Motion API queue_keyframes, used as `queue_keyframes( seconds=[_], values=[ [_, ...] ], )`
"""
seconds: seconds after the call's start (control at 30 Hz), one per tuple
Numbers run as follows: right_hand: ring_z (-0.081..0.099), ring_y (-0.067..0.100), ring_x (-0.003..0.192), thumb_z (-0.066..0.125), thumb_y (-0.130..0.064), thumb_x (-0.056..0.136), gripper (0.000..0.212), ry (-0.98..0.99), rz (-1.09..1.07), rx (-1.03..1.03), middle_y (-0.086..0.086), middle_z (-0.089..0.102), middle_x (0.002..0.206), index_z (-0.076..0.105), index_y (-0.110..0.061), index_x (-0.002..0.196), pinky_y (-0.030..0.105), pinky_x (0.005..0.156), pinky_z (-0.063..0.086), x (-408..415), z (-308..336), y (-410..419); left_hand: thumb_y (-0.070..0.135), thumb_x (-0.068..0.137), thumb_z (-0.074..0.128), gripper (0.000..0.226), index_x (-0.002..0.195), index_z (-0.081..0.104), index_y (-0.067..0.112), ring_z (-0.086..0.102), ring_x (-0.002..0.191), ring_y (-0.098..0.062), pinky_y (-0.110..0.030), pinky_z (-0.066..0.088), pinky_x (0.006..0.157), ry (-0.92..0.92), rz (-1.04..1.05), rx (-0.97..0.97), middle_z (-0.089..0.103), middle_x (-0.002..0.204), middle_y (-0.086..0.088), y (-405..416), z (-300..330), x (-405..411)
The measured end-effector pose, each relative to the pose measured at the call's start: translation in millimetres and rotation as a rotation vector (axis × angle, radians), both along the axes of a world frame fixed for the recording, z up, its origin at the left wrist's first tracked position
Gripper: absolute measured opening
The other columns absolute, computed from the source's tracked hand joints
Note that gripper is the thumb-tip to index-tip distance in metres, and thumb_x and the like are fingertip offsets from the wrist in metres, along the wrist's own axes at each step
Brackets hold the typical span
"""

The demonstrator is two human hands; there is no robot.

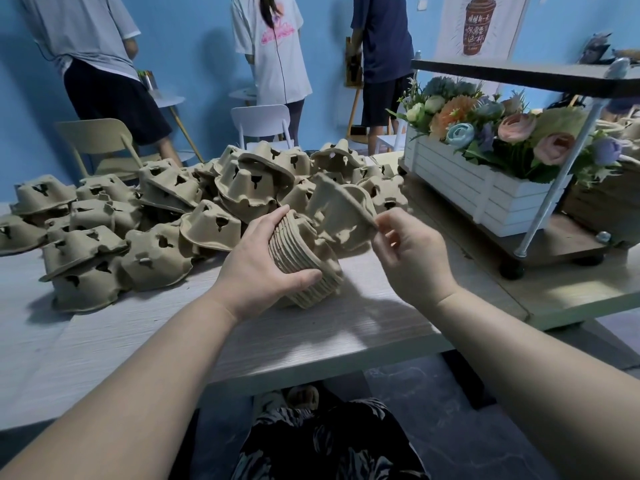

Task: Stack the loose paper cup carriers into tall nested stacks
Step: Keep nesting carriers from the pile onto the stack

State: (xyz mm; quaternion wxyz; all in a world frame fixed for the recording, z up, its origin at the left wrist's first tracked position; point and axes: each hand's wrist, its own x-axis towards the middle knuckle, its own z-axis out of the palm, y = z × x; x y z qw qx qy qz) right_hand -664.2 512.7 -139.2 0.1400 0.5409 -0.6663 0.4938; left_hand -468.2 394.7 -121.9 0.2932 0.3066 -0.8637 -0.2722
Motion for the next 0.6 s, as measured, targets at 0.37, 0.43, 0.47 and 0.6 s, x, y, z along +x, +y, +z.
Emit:
queue_keyframes(
  seconds=[0.37,0.43,0.47,0.6],
  values=[
    [0.065,0.021,0.072,0.053,-0.026,0.088,0.024,0.11,0.268,0.166,-0.001,0.071,0.083,0.072,-0.016,0.099,0.042,0.065,0.054,3,-15,1,0.071,0.041,0.067,0.119,0.149,0.033,0.031,0.034,0.12,0.008,-0.016,0.025,0.103,0.025,0.003,0.016,0.037,0.132,0.02,-1,-1,0],
    [0.064,0.019,0.072,0.054,-0.024,0.087,0.022,0.146,0.289,0.178,-0.001,0.071,0.084,0.071,-0.016,0.1,0.042,0.064,0.053,5,-14,2,0.071,0.041,0.066,0.12,0.149,0.033,0.031,0.034,0.119,0.009,-0.014,0.025,0.102,0.024,0.005,0.009,0.037,0.131,0.019,-1,-1,0],
    [0.064,0.018,0.071,0.056,-0.021,0.086,0.02,0.177,0.287,0.179,-0.002,0.07,0.083,0.071,-0.015,0.099,0.041,0.063,0.053,7,-12,2,0.071,0.041,0.066,0.12,0.149,0.033,0.031,0.034,0.118,0.009,-0.014,0.025,0.102,0.023,0.008,0.006,0.037,0.131,0.019,0,-1,0],
    [0.06,0.015,0.067,0.061,-0.016,0.084,0.015,0.231,0.306,0.199,-0.002,0.068,0.078,0.071,-0.014,0.095,0.036,0.062,0.053,10,-6,0,0.072,0.04,0.065,0.121,0.149,0.032,0.03,0.034,0.12,0.007,-0.016,0.025,0.102,0.019,0.015,0.003,0.036,0.131,0.019,-1,0,-1]
  ],
)
